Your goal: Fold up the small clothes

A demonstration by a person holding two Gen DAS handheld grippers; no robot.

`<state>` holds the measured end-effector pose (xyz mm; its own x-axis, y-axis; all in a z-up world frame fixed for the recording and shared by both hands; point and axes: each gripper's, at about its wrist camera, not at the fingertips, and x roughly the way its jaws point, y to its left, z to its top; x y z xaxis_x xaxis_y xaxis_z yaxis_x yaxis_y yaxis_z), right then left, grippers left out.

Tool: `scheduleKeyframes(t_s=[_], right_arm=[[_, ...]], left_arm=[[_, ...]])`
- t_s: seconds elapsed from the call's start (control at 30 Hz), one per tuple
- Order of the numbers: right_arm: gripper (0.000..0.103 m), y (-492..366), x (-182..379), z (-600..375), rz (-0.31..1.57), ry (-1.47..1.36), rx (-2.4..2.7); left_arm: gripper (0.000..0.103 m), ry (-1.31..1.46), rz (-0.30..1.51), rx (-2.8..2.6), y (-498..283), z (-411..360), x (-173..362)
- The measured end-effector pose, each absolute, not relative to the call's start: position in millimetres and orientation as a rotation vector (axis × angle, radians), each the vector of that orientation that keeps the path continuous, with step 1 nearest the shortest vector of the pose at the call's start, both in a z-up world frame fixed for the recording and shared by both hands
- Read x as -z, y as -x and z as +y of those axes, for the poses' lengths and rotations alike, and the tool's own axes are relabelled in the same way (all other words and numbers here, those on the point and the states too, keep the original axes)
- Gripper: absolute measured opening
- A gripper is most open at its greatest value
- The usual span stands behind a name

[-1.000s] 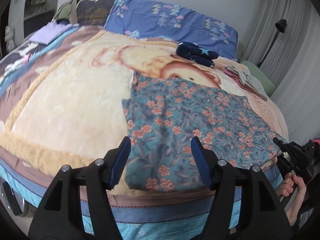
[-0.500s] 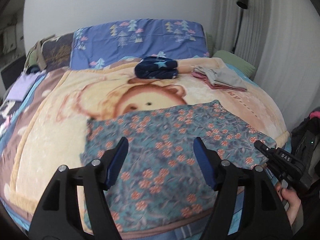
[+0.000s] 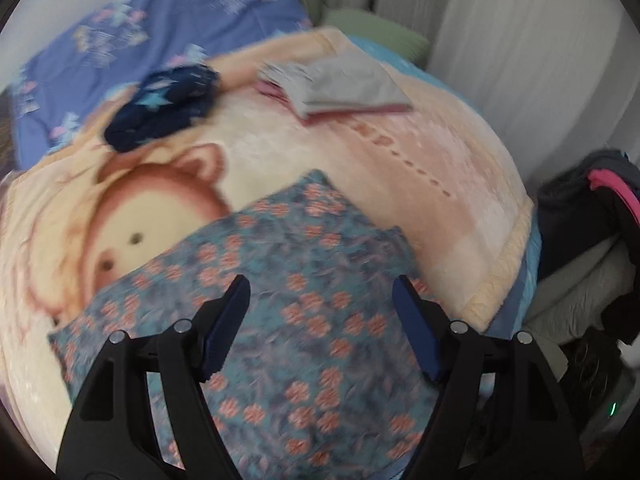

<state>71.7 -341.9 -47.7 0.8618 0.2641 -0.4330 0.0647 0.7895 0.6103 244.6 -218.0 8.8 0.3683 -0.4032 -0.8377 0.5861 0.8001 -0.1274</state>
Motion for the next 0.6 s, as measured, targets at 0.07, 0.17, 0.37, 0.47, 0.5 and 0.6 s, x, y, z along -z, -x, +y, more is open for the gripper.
scheduleKeyframes(t_s=[0.07, 0.17, 0.37, 0.47, 0.5, 0.6], right_arm=[[0.013, -72.1, 45.8, -335.8, 0.530, -0.624, -0.124], [0.013, -74.2, 45.0, -330.5, 0.536, -0.605, -0.140], [0.013, -75.5, 43.9, -328.2, 0.538, -0.585, -0.150], [0.013, -74.1, 43.9, -325.2, 0.541, -0.574, -0.157], [0.013, -74.1, 44.1, -324.5, 0.543, -0.574, -0.160], [0.013, -73.9, 43.1, -321.0, 0.545, -0.571, -0.169]], left_arm=[[0.075, -0.191, 1.069, 0.652, -260.9, -238.9, -0.8], [0.075, -0.166, 1.208, 0.720, -279.4, -269.4, 21.2], [0.075, -0.321, 1.299, 0.628, -290.8, -303.0, 68.2], [0.074, -0.335, 1.284, 0.573, -298.2, -303.4, 80.1], [0.064, -0.316, 1.282, 0.569, -301.0, -300.7, 81.6], [0.015, -0.269, 1.273, 0.555, -304.5, -289.2, 80.4]])
